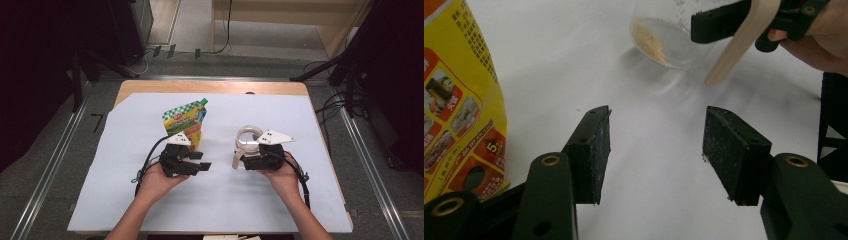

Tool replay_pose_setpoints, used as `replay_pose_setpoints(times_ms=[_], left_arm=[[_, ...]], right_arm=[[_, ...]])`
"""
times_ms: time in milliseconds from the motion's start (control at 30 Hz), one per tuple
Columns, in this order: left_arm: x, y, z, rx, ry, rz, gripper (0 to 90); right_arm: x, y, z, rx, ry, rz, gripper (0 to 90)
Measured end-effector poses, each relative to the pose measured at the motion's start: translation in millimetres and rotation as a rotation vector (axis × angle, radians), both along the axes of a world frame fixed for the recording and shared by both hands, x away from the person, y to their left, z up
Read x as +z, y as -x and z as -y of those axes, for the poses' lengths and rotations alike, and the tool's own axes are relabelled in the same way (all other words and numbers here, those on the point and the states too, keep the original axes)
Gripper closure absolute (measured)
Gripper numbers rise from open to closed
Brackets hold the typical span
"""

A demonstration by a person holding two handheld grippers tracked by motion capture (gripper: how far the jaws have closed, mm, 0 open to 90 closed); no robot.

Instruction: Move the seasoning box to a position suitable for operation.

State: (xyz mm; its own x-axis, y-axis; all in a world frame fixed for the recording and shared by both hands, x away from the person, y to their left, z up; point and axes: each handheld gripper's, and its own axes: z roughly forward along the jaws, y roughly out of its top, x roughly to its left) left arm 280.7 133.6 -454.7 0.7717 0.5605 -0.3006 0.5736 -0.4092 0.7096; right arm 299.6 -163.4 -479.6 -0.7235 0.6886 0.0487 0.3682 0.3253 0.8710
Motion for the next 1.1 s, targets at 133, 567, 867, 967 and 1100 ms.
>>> replay_pose_setpoints(times_ms=[133, 567, 867, 967, 1100], left_arm=[[0.8, 0.3, 0.0, -0.004, 0.004, 0.000, 45.9], [2.6, 1.1, -0.7, -0.010, 0.000, -0.003, 49.3], [2.9, 1.1, -2.0, -0.013, 0.010, -0.002, 51.1], [2.9, 2.2, -0.7, -0.012, 0.011, 0.000, 51.8], [1.9, 2.7, 0.0, -0.017, 0.005, 0.006, 53.2]], right_arm=[[-2.7, 4.0, -8.9, 0.027, -0.009, -0.010, 12.2], [-19.9, 16.2, -40.2, 0.128, 0.024, -0.035, 12.1], [-26.8, 19.9, -41.8, 0.142, 0.011, -0.036, 11.9], [-27.4, 22.1, -42.8, 0.140, 0.022, -0.023, 11.7], [-27.3, 21.0, -42.5, 0.146, 0.019, -0.028, 11.0]])
